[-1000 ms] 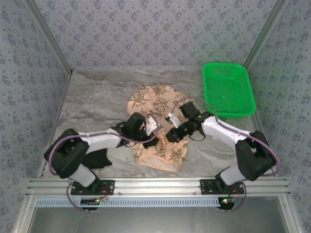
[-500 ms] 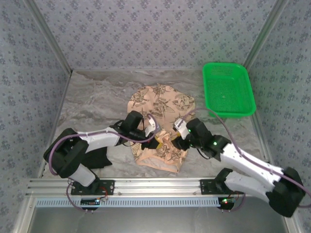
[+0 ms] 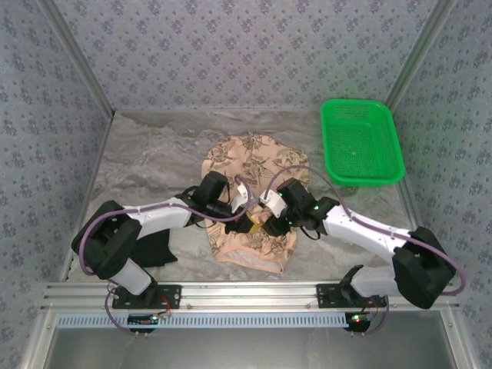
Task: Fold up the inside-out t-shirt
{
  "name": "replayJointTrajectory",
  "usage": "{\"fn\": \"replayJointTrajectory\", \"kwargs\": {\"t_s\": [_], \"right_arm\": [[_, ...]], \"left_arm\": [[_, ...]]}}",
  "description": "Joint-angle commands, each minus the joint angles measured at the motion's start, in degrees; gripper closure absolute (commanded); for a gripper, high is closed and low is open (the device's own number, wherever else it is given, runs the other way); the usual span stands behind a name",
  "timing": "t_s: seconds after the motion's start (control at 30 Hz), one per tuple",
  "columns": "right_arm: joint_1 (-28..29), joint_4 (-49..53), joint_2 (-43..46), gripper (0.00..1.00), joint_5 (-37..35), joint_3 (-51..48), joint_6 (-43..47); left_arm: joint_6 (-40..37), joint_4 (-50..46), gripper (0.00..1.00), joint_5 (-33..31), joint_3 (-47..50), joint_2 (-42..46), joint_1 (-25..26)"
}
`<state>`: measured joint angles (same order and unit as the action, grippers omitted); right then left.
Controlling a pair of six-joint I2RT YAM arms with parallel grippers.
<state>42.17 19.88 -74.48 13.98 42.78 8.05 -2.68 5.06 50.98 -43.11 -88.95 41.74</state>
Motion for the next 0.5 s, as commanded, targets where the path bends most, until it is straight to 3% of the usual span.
{"fn": "replayJointTrajectory", "kwargs": {"t_s": [0.0,0.1,0.23,0.47], "right_arm": [[-0.2,3.1,-1.7,0.71,8.9,2.8,3.9],[-0.3,-0.2,0.9,0.99,7.3,1.5,3.2],[-3.2,-3.9,7.8,1.00,11.6,-2.2,4.1],[-4.8,3.6,11.9,1.00,15.9,0.2,8.3]], "left_arm": [[-2.5,-0.4,0.94,0.0,1.3,-0.6,-0.1],[-2.6,0.4,0.90,-1.4,1.8,-2.0,0.0],[-3.3,0.4,0.83,-4.9,2.4,-3.7,-0.1],[-4.7,-3.1,0.77,-13.6,2.4,-1.8,-0.8]]}}
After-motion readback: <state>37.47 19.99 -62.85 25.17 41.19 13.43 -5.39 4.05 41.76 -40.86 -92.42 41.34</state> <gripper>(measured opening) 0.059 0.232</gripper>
